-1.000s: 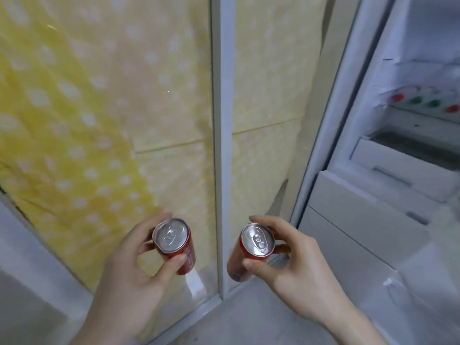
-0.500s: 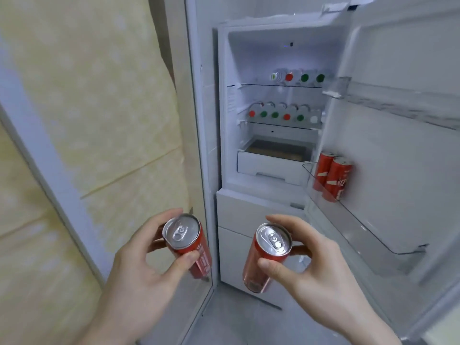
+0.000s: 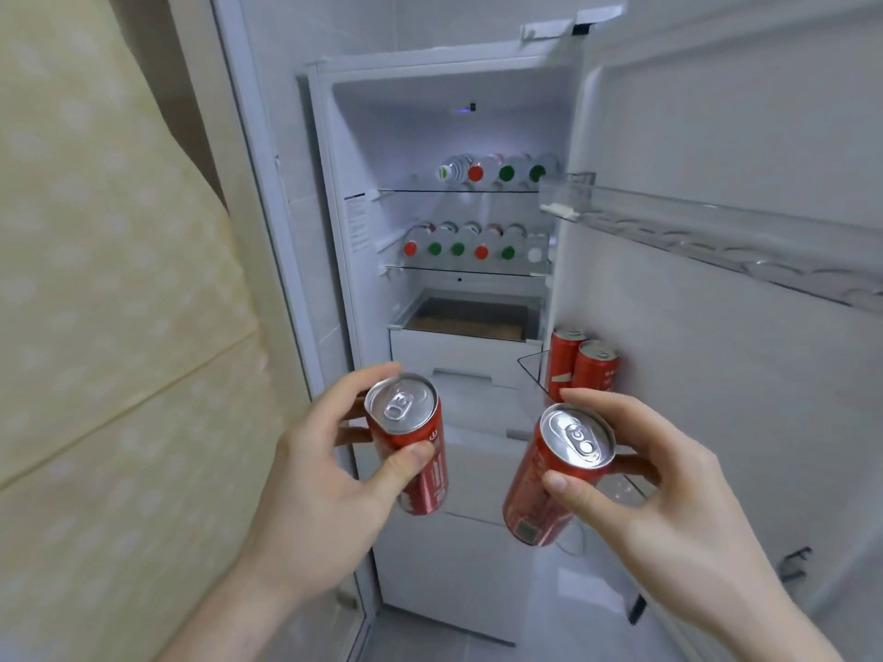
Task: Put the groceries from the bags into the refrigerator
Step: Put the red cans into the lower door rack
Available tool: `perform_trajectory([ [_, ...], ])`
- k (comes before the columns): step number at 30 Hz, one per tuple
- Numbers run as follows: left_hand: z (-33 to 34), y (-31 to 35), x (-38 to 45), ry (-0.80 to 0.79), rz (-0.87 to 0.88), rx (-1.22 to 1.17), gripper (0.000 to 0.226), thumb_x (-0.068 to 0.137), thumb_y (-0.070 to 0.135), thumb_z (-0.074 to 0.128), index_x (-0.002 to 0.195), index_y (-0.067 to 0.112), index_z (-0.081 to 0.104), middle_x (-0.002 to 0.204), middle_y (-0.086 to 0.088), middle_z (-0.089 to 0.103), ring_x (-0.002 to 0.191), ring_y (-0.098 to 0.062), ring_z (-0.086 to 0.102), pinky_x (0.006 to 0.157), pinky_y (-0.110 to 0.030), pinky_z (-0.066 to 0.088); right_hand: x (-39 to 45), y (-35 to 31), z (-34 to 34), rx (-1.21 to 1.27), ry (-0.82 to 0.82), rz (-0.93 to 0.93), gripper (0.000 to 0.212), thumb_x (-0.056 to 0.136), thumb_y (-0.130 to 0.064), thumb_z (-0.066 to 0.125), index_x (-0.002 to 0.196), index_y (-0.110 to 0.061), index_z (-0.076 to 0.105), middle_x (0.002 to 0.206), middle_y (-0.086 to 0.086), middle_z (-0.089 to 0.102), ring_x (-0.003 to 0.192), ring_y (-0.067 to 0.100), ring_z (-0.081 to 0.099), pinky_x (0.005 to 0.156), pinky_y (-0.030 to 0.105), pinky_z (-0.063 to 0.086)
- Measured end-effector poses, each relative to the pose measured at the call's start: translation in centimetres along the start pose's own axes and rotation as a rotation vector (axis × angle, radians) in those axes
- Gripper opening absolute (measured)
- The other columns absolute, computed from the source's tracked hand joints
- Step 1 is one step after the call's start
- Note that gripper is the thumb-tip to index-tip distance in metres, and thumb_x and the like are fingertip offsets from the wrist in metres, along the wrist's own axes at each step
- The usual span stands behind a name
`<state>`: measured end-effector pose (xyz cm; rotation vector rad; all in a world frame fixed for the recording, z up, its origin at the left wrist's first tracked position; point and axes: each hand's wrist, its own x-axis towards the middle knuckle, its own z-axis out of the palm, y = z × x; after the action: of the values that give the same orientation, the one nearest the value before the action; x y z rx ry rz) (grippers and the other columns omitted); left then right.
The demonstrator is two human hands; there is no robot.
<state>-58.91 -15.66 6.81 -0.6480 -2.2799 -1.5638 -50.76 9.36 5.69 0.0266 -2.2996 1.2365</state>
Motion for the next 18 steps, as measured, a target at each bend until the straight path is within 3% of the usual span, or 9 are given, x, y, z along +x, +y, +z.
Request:
perform_trajectory([
  [7,4.5,0.6,6.2,-0.145,0.081,-0.061,0.062,0.069,0.049,0.076,0.128,0.047,0.058,0.121,0.023,0.066,0.116,-0.005,0.061,0.102,-0.040,0.051,1.9,1.2,-2.0,0.048,0.191,0.044,0.054,0.071,-0.019,0.087,0.117,-0.040,0.070,0.114,-0.019,0.074,0.101,0.009,0.071,0.089,0.025,0.054],
  [18,11.3,0.4,14.6,-0.416,0.253,-0.196,0.058,0.078,0.029,0.085,0.128,0.040,0.058,0.119,0.021,0.067,0.115,-0.003,0.061,0.101,-0.029,0.050,3.9,2.4,-2.6,-0.022,0.538,0.134,0.058,0.068,-0.012,0.088,0.118,-0.034,0.072,0.113,-0.018,0.075,0.099,0.005,0.072,0.094,0.025,0.053],
])
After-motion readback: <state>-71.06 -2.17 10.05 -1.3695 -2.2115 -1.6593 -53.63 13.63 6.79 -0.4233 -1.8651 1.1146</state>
